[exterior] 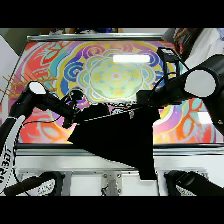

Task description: Fold the clothes and pants, and hang the long-sleeved shirts on hangers.

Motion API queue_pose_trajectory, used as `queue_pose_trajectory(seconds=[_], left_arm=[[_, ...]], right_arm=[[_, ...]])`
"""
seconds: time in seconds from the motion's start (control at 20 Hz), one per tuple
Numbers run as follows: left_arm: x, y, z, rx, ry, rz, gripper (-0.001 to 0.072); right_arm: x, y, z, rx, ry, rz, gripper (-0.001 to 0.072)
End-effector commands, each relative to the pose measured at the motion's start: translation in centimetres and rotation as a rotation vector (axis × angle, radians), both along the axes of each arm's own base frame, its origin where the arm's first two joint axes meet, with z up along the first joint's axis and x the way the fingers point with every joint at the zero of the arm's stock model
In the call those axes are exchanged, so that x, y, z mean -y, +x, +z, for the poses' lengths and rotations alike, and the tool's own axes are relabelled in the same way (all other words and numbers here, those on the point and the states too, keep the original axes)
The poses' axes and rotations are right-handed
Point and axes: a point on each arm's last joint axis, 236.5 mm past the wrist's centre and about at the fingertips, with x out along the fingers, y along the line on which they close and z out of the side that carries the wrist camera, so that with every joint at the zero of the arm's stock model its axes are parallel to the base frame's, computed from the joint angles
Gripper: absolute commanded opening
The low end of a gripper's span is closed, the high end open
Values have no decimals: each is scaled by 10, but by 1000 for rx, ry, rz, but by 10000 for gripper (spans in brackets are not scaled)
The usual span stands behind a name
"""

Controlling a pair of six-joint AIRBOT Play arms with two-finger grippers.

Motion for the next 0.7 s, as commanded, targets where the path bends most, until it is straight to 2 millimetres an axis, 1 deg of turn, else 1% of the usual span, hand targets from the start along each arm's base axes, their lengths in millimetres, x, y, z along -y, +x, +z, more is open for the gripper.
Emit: queue_pose_trajectory(seconds=[0.0, 0.1, 0.25, 0.35, 0.55, 0.65], left_arm=[[0, 0, 0, 2, -1, -2, 18], [0, 0, 0, 2, -1, -1, 18], [1, 1, 0, 3, -3, 0, 18], [1, 1, 0, 3, -3, 1, 18], [1, 1, 0, 8, -4, -2, 18], [1, 2, 0, 24, -8, -14, 18]], right_arm=[[-8, -1, 2, 18, 11, 79, 18], [-18, 2, 6, 37, 50, 92, 17], [-45, 8, 19, 104, 139, 135, 17], [-63, 7, 26, 132, 188, 162, 17], [-84, 5, 35, 179, 230, 202, 17], [-94, 7, 39, 204, 253, 214, 17]])
